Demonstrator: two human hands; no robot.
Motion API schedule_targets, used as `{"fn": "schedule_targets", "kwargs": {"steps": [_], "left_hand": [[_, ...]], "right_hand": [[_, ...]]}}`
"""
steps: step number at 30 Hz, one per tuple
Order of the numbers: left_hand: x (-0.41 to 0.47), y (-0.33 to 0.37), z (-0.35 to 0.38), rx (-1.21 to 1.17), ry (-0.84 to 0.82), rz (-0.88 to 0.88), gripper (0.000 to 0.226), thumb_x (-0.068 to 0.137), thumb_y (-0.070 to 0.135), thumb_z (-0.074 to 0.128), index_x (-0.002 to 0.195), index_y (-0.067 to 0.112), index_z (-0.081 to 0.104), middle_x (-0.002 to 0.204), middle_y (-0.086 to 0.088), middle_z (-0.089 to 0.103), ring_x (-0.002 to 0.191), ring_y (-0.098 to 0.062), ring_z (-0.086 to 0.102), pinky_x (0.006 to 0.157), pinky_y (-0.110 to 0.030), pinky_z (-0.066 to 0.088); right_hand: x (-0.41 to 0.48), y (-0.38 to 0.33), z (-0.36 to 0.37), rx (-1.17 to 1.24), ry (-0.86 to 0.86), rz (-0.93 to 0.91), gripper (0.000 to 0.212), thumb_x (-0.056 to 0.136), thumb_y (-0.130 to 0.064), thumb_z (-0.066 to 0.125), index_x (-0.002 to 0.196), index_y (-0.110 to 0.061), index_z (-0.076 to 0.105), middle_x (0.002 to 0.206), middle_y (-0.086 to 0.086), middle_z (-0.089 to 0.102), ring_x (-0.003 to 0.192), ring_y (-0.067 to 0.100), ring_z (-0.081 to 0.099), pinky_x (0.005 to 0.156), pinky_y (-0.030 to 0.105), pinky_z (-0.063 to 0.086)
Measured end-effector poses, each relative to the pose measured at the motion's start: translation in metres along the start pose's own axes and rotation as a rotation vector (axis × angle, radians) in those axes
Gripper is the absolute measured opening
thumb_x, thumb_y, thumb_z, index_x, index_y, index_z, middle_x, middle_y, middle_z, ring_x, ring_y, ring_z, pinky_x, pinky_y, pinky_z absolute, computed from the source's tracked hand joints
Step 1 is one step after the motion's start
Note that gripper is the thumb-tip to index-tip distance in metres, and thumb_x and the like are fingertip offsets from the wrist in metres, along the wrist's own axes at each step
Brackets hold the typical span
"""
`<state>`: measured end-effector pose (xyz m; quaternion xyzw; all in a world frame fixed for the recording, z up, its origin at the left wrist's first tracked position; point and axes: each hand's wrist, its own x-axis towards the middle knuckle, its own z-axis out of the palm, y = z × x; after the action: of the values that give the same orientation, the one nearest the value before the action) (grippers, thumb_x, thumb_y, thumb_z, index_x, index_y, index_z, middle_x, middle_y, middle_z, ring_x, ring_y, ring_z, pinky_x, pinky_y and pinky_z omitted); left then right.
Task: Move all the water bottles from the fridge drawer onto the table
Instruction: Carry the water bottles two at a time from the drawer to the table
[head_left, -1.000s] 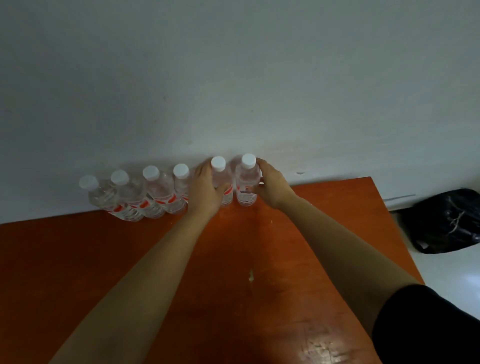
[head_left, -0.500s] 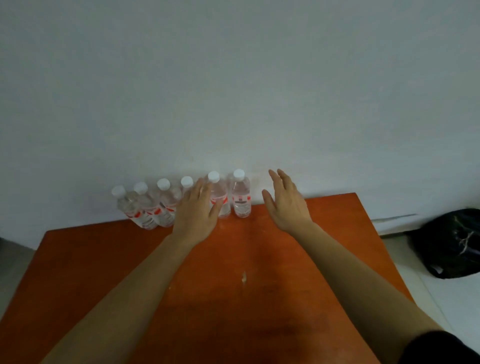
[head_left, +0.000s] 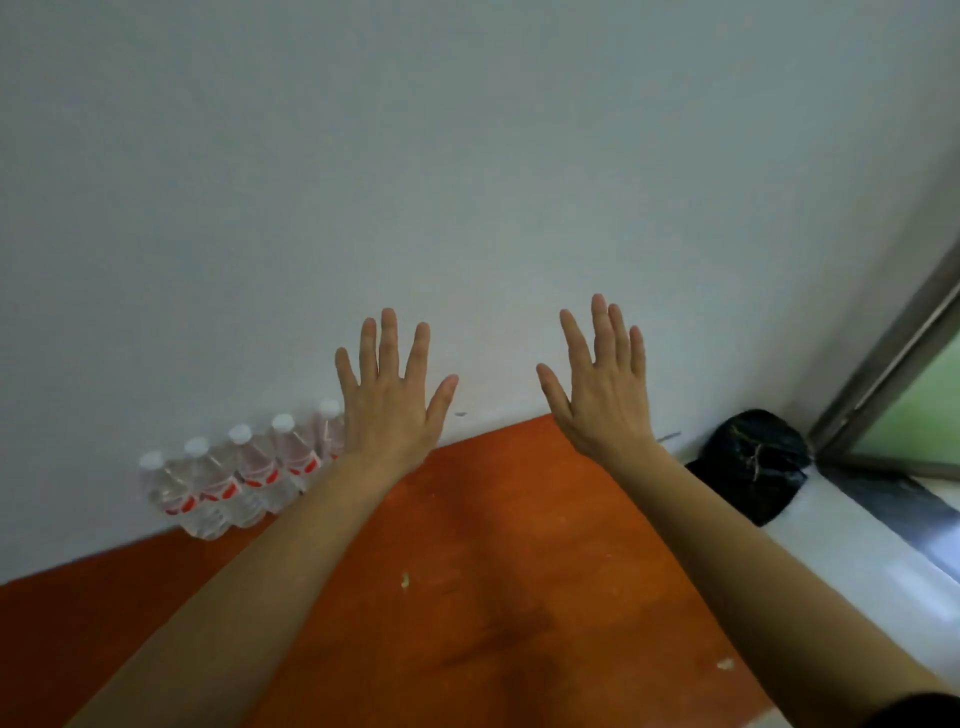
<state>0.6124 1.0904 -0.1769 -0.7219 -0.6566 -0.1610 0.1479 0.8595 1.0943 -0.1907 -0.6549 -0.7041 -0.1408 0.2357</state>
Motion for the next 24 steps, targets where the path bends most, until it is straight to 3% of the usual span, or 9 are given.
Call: {"fn": "schedule_targets", "kwargs": {"steps": [3, 8, 13, 20, 24], "left_hand": [[-0.007, 0.031, -0.015, -0.103, 0.018, 0.133, 0.075, 0.096, 0.067, -0.001, 0.159, 0.027, -0.001, 0.165, -0.011, -0.015, 0.152, -0.031, -0.014, 0.119, -0.062, 0.002], [-0.040, 0.098, -0.028, -0.345, 0.069, 0.382, 0.074, 0.098, 0.067, 0.007, 0.159, 0.027, 0.002, 0.165, -0.011, -0.015, 0.152, -0.029, -0.016, 0.120, -0.059, -0.004], [-0.092, 0.196, -0.055, -0.487, 0.015, 0.643, 0.076, 0.096, 0.068, 0.002, 0.159, 0.025, 0.001, 0.165, -0.012, -0.015, 0.152, -0.031, -0.015, 0.120, -0.061, 0.000], [-0.216, 0.350, -0.122, -0.639, -0.027, 1.021, 0.074, 0.097, 0.065, 0.013, 0.159, 0.025, 0.006, 0.165, -0.012, -0.013, 0.153, -0.031, -0.011, 0.118, -0.062, 0.005], [-0.300, 0.431, -0.157, -0.739, -0.023, 1.176, 0.076, 0.096, 0.067, 0.012, 0.159, 0.025, 0.013, 0.166, -0.011, -0.009, 0.153, -0.030, -0.009, 0.119, -0.061, 0.006]], "right_hand": [[-0.044, 0.025, -0.037, -0.150, 0.023, 0.151, 0.072, 0.101, -0.063, 0.024, 0.160, -0.023, 0.012, 0.167, 0.013, -0.006, 0.154, 0.030, -0.010, 0.123, 0.051, -0.004], [-0.139, 0.062, -0.096, -0.294, 0.087, 0.358, 0.077, 0.098, -0.065, 0.028, 0.160, -0.021, 0.016, 0.167, 0.016, -0.002, 0.154, 0.033, -0.005, 0.122, 0.057, 0.006], [-0.256, 0.093, -0.169, -0.469, 0.053, 0.572, 0.078, 0.097, -0.067, 0.027, 0.160, -0.023, 0.014, 0.166, 0.015, -0.009, 0.153, 0.031, -0.011, 0.122, 0.055, -0.001], [-0.437, 0.138, -0.289, -0.653, 0.157, 0.874, 0.082, 0.094, -0.065, 0.039, 0.160, -0.023, 0.014, 0.166, 0.017, -0.002, 0.154, 0.034, -0.003, 0.122, 0.056, 0.000], [-0.542, 0.161, -0.350, -0.714, 0.225, 1.030, 0.082, 0.094, -0.068, 0.028, 0.158, -0.017, 0.021, 0.165, 0.020, 0.003, 0.153, 0.037, 0.003, 0.122, 0.056, 0.001]]}}
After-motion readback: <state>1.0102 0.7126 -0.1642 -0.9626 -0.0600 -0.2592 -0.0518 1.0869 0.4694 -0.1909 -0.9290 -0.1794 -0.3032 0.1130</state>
